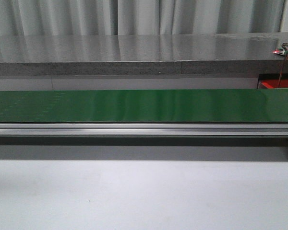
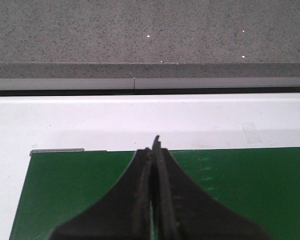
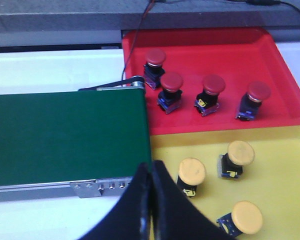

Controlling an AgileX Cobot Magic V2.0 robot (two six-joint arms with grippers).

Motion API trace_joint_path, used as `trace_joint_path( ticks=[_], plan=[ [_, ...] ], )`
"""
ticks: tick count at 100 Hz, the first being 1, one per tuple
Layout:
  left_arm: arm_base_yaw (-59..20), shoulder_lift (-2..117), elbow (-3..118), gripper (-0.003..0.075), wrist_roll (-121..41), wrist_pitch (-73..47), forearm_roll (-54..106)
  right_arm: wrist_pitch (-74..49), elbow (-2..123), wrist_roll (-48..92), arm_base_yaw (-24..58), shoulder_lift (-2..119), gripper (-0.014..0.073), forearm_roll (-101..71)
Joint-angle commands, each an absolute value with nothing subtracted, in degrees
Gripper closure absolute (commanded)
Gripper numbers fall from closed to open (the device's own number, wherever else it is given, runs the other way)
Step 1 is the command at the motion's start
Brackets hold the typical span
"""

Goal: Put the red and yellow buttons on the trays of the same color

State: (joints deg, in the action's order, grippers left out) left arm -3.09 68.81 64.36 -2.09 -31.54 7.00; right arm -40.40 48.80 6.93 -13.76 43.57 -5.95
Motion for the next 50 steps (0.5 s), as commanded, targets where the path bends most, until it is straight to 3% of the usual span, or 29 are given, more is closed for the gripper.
trace_joint_path(
  ticks=[1,50],
  plan=[
    [-3.37,67.19,66.43,0.0740,-2.17,-27.14,7.86,-34.22,46.94,7.68,-12.08,38.95,0.0667,-6.48],
    [-3.37,67.19,66.43,0.0740,-2.17,-27.14,7.86,-24.96,28.32,7.68,-9.52,9.39,0.0667,-9.12]
  ],
)
